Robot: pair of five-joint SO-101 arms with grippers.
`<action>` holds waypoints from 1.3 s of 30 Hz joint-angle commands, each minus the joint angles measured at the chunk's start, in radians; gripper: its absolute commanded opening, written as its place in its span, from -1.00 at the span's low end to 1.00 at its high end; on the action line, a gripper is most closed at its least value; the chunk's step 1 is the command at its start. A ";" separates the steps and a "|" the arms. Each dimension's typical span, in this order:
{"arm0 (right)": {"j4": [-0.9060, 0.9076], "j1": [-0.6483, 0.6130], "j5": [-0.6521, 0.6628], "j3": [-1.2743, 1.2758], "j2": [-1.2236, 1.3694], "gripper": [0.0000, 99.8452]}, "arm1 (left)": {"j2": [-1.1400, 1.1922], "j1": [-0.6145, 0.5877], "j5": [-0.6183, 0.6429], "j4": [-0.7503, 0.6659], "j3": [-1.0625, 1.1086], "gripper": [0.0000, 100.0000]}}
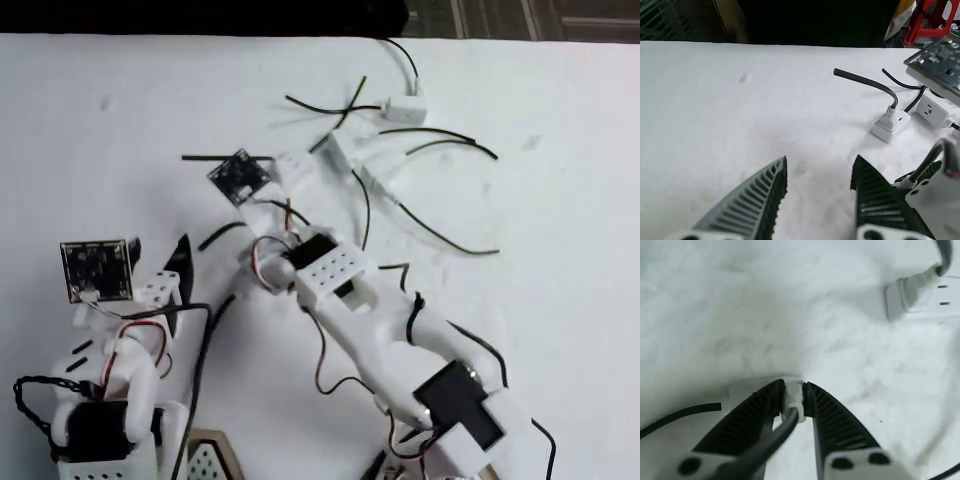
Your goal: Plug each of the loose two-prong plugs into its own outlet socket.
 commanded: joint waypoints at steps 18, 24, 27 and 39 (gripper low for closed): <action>-0.021 0.005 -0.018 0.002 0.154 -0.97 | -0.001 -0.012 0.008 -0.026 0.000 -0.57; -0.019 0.054 -0.018 0.069 0.077 -0.97 | -0.001 -0.012 0.008 -0.028 0.000 -0.57; -0.028 0.048 -0.025 0.129 -0.001 -0.97 | -0.001 -0.012 0.008 -0.028 0.000 -0.57; -0.125 0.033 -0.198 0.190 -0.093 -0.97 | -0.001 -0.012 0.008 -0.028 0.000 -0.57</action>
